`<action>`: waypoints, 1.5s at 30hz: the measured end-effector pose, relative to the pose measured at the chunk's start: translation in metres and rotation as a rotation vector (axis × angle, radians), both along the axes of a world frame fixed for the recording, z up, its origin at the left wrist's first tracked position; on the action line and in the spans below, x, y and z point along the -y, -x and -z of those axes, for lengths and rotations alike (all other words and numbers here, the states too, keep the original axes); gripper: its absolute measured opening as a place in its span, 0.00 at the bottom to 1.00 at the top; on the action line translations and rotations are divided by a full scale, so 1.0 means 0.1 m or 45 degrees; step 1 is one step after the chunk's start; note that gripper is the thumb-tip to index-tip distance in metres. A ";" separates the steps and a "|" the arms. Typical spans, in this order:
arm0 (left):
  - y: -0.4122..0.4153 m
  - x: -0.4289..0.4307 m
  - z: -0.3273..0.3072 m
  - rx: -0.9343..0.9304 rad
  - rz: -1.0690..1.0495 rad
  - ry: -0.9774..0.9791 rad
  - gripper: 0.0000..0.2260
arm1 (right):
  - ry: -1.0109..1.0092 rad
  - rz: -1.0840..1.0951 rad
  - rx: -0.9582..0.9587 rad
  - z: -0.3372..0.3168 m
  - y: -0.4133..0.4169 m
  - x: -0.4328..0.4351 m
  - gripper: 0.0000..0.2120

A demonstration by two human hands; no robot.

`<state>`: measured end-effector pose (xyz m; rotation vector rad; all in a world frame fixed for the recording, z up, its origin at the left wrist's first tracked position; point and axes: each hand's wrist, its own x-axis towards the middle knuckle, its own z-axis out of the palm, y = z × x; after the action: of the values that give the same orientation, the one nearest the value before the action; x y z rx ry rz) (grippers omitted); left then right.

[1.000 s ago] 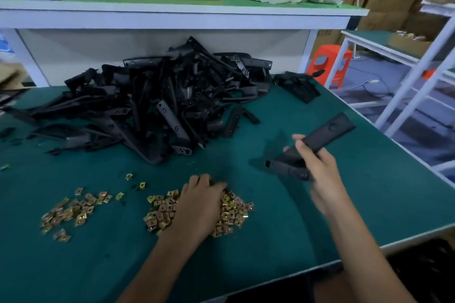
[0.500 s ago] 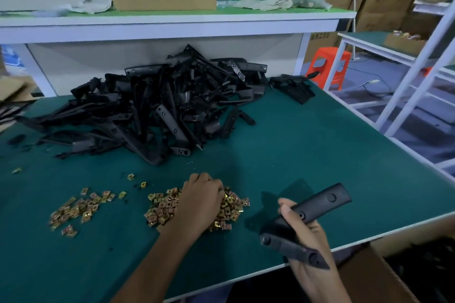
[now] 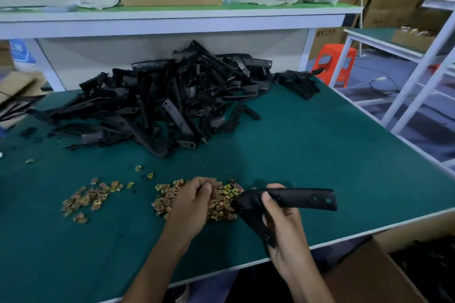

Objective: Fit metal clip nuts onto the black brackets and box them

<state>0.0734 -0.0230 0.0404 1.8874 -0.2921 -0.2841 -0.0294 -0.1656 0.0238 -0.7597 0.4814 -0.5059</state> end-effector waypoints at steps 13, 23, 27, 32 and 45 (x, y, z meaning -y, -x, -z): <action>0.24 0.00 0.19 0.712 0.229 -0.584 0.07 | 0.125 0.063 0.048 0.11 -0.02 0.08 0.18; 0.43 0.00 0.21 0.506 0.355 -0.565 0.04 | 0.148 -0.018 0.056 0.15 0.01 0.10 0.12; 0.47 0.02 0.23 0.463 0.326 -0.479 0.04 | 0.066 -0.015 0.055 0.14 -0.02 0.13 0.12; 0.52 0.03 0.20 0.380 0.265 -0.258 0.05 | -0.037 -0.048 0.088 0.14 -0.02 0.16 0.12; 0.61 0.30 0.03 -0.707 0.107 0.702 0.09 | -0.039 -0.177 0.172 0.15 0.02 0.17 0.17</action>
<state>0.0122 -0.0525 0.0376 1.1968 -0.0572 -0.6922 -0.0312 -0.1831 0.0089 -0.7188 0.3076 -0.4162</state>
